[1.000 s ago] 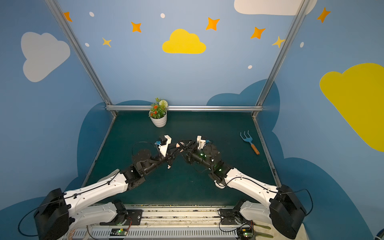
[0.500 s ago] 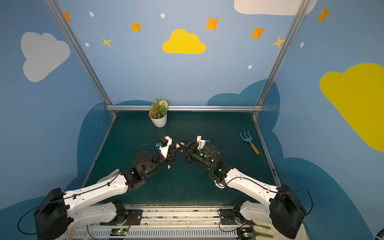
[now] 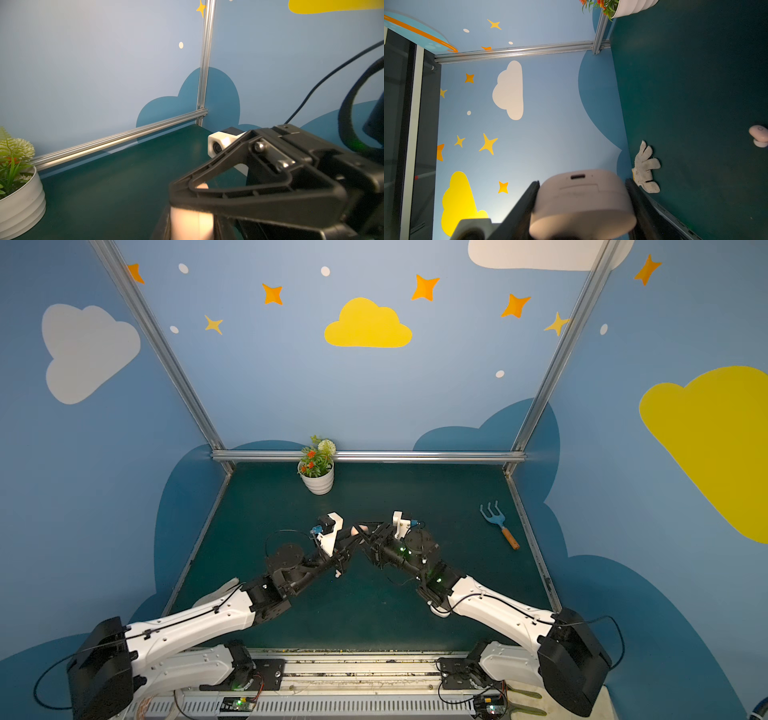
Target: Insert the wireless bluetooth earbuds into the charging case
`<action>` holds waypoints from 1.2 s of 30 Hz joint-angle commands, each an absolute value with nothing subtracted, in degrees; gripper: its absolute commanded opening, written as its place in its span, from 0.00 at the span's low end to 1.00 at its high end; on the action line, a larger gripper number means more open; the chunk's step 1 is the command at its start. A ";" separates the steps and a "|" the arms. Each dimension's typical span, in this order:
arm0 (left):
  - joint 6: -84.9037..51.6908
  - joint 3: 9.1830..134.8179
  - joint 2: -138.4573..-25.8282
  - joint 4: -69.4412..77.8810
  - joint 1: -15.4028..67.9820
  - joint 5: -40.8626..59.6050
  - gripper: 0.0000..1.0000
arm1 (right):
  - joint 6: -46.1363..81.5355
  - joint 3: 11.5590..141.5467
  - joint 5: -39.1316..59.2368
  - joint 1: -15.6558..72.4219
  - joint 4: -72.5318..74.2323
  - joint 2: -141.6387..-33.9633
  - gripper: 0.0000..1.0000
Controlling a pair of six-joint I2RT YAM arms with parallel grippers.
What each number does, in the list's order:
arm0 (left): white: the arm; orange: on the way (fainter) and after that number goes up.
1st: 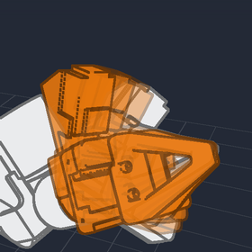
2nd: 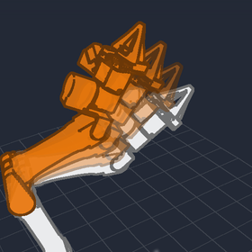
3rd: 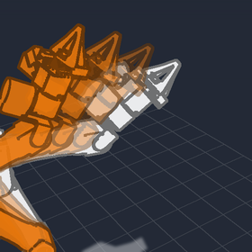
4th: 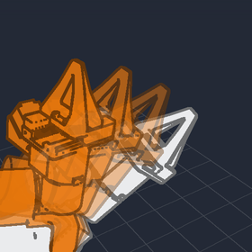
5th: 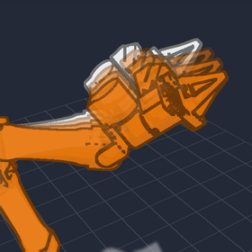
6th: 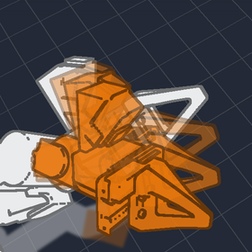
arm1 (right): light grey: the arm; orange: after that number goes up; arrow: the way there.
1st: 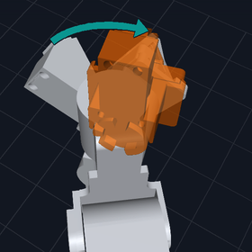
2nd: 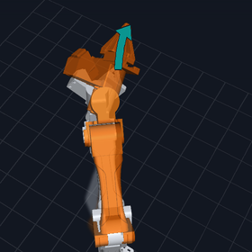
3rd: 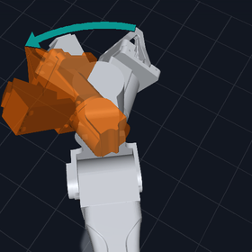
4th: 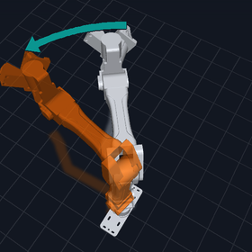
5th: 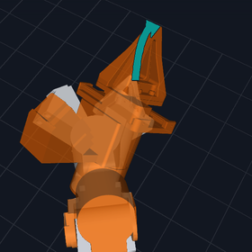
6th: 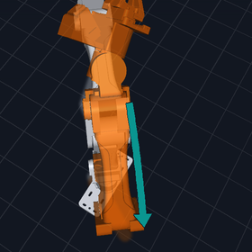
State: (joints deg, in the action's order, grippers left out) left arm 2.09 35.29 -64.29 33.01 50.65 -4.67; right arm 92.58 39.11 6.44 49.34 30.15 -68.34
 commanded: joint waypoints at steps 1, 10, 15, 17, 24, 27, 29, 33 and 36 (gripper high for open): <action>2.14 34.80 -62.75 31.73 50.80 -5.30 0.60 | 91.69 39.64 5.12 49.21 30.43 -67.28 0.48; -4.89 31.86 -53.22 16.46 50.49 -10.40 1.00 | 83.41 35.86 15.11 39.61 15.83 -61.87 0.43; -3.64 32.27 -48.74 5.54 48.19 -5.98 1.00 | 73.70 40.37 25.64 33.52 2.46 -60.77 0.41; -0.94 34.34 -49.46 0.93 46.14 -1.12 1.00 | 69.07 43.02 29.53 32.08 -3.50 -61.06 0.41; 15.11 42.60 -57.34 -9.92 42.89 14.05 1.00 | 57.80 50.57 42.95 30.56 -15.31 -65.71 0.41; 19.66 44.83 -59.71 -10.72 42.86 16.91 1.00 | 53.08 53.45 47.80 31.16 -19.14 -68.70 0.40; 21.58 45.05 -60.40 -9.06 42.85 19.07 1.00 | 49.31 55.82 47.84 32.02 -23.82 -69.96 0.39; 25.15 45.43 -61.95 -6.57 43.11 22.89 1.00 | 45.62 58.97 47.81 33.44 -28.21 -71.80 0.39; 27.80 46.53 -63.18 -7.12 43.27 24.80 1.00 | 44.85 60.41 47.48 34.18 -29.29 -72.79 0.40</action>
State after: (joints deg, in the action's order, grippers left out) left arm 23.00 44.40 -62.54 -7.14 43.13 20.53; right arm 48.93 57.98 45.91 33.52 -25.10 -72.36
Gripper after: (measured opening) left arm 0.998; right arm 0.563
